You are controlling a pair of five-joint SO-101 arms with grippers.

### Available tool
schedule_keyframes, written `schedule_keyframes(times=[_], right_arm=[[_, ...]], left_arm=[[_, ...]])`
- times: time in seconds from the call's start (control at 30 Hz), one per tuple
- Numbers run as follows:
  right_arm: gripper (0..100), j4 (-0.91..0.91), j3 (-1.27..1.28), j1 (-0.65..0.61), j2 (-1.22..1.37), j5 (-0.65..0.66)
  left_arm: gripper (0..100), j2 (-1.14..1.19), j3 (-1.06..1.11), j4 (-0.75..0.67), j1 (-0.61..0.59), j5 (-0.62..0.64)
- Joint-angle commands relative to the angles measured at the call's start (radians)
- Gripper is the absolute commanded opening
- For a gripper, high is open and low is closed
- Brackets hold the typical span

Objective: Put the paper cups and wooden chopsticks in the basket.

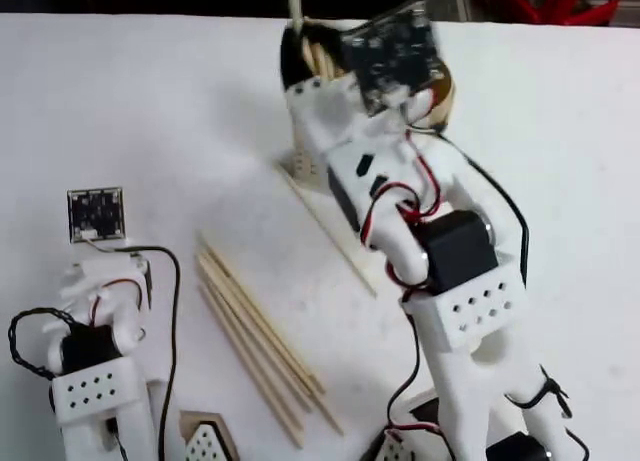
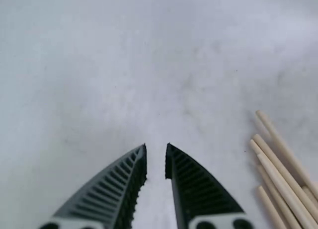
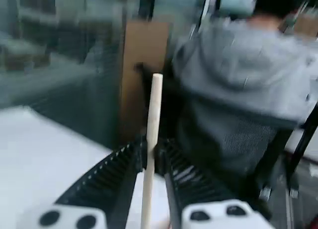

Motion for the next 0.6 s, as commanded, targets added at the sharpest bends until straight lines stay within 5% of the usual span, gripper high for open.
schedule_keyframes(times=[0.0, 0.17, 0.57], right_arm=[[1.8, -0.24, 0.038, 0.038, -0.028, -0.008], [1.8, -0.475, 0.178, 0.074, -0.008, -0.003], [8.7, -0.489, 0.227, 0.151, 0.225, -0.009]], left_arm=[[8, -0.016, -0.006, -0.026, -0.004, -0.006], [8, -0.016, -0.006, -0.026, -0.004, -0.006], [8, -0.016, -0.006, -0.026, -0.004, -0.006]])
